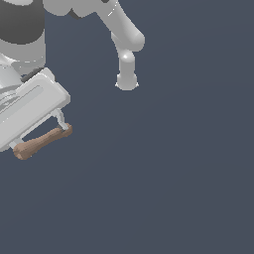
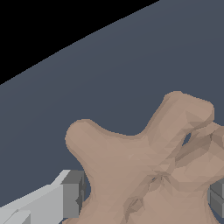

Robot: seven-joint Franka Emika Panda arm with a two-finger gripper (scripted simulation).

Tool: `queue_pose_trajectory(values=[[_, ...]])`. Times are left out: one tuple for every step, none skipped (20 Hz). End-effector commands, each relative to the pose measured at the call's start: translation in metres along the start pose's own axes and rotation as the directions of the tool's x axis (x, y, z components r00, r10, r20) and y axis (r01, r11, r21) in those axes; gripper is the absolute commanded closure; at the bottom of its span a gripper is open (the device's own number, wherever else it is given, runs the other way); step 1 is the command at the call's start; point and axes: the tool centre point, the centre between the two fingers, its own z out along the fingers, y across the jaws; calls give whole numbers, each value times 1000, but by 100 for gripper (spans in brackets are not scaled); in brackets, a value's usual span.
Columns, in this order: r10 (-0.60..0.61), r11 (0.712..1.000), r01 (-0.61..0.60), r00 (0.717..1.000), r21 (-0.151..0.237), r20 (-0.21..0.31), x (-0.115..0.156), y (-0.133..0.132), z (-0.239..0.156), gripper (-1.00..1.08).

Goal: Pick up the object and move it to a goal position.

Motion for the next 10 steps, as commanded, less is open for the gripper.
queue_pose_trajectory(values=[[-11, 1000, 11, 1000, 12, -7, 5, 2, -3, 108], [-13, 1000, 13, 1000, 15, -8, 6, 2, -4, 108], [-15, 1000, 16, 1000, 17, -10, 7, 3, -5, 108], [-17, 1000, 18, 1000, 20, -11, 8, 3, -6, 108], [-19, 1000, 19, 1000, 21, -12, 9, 3, -6, 108], [-20, 1000, 20, 1000, 23, -13, 9, 4, -7, 108], [-20, 1000, 21, 1000, 24, -14, 10, 4, -7, 108], [-20, 1000, 21, 1000, 24, -14, 10, 4, -7, 108], [-20, 1000, 21, 1000, 24, -14, 10, 4, -7, 108], [-20, 1000, 20, 1000, 23, -13, 10, 4, -6, 108]])
